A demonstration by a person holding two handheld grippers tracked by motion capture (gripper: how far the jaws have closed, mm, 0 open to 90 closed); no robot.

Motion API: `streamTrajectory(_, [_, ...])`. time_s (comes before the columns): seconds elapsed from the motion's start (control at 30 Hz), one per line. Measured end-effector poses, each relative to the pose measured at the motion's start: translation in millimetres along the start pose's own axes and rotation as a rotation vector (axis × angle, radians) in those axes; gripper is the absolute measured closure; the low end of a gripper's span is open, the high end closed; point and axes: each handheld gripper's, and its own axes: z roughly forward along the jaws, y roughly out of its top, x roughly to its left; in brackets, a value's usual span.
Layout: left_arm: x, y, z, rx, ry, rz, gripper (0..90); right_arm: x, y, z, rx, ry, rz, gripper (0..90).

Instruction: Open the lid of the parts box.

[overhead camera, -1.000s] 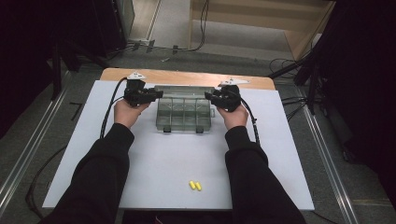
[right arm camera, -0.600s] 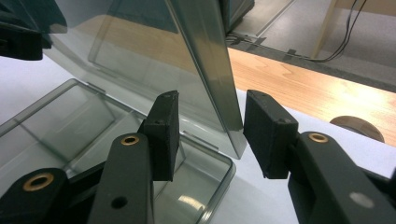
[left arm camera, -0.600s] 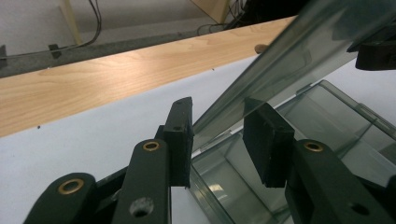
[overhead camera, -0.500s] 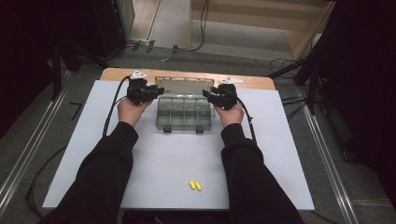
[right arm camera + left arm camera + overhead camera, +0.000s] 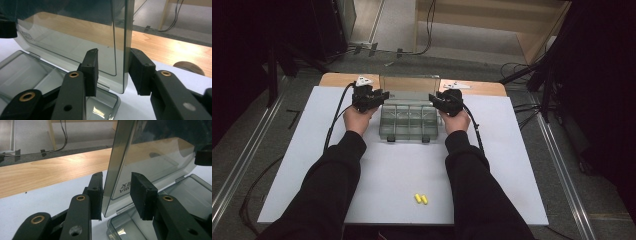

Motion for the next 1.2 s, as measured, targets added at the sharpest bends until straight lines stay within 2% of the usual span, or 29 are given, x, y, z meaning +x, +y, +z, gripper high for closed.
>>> streamTrajectory(0.13, [-0.6,-1.3,4.0,-0.010,0.017,-0.006,62.4,1.5,-0.8,3.6,0.003,-0.026,-0.021,60.2])
streamTrajectory(0.23, [-1.2,-2.5,6.8,-0.016,0.028,-0.005,62.2,1.1,-1.2,6.3,0.008,-0.030,-0.020,60.4])
streamTrajectory(0.43, [-3.3,-5.5,13.8,-0.022,0.057,-0.004,60.5,-2.5,-5.6,13.8,0.023,-0.030,0.013,62.0])
streamTrajectory(0.63, [-1.9,-7.3,17.7,-0.030,0.062,-0.019,60.9,-1.5,-7.9,16.8,0.028,-0.043,0.030,62.3])
streamTrajectory(0.77, [-3.3,-8.0,21.0,-0.040,0.071,-0.029,61.0,-0.8,-8.1,15.8,0.037,-0.047,0.062,62.6])
streamTrajectory(0.93, [-4.0,-9.2,23.6,-0.041,0.080,-0.025,59.7,-2.5,-8.8,16.9,0.040,-0.050,0.044,63.0])
streamTrajectory(1.13, [-4.1,-14.0,31.1,-0.032,0.084,-0.029,53.3,-2.3,-11.0,20.9,0.039,-0.052,0.075,59.7])
streamTrajectory(1.2, [-2.5,-15.2,32.4,-0.035,0.073,-0.053,52.8,-2.6,-11.5,21.9,0.040,-0.052,0.080,59.2])
